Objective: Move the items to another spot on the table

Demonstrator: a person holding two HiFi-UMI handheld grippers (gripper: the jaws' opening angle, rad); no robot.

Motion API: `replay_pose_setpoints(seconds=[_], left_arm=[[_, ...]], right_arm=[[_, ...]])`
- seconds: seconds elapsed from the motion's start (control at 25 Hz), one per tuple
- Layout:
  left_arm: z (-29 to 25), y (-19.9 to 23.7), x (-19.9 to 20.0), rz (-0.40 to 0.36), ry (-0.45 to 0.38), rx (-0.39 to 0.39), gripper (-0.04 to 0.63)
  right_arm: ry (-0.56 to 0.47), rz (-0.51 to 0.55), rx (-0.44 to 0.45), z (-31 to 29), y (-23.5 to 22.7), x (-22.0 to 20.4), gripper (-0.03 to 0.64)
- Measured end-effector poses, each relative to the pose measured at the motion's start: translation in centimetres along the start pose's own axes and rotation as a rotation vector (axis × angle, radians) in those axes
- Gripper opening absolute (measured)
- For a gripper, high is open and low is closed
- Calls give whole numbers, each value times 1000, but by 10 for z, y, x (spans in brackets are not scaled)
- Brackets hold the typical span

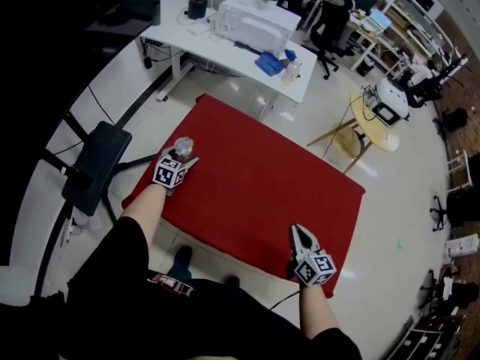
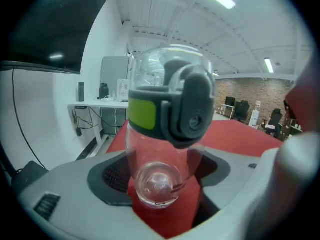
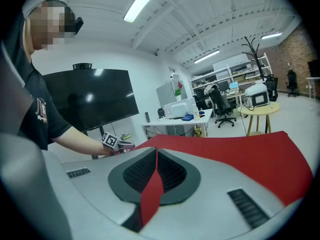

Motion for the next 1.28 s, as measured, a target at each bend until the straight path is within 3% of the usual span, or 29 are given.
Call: replay_pose_setpoints(seconds=[0.32, 0.64, 1.0, 1.28], left_arm=[[0, -57, 46, -93, -45, -67, 353], [-23, -162, 95, -194, -78, -172, 353], [-64, -318, 130, -305, -72, -317, 353], [-105, -478, 138, -389, -52, -464, 353]], right_arm=[[-38, -38, -5, 14, -34, -23, 15], [-76, -60, -86, 70, -64, -36, 15], [-143, -122, -194, 158, -116, -76, 15], [-159, -206, -269, 238, -156, -140, 15]])
Point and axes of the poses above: the fingertips, and each gripper's own axes: z backward along the fingers, y to its left, x out of its top, the point moved 8 cm from there along z, backward along the fingers, and after that the axes turned 15 degrees about y, right-handed, at the moved point
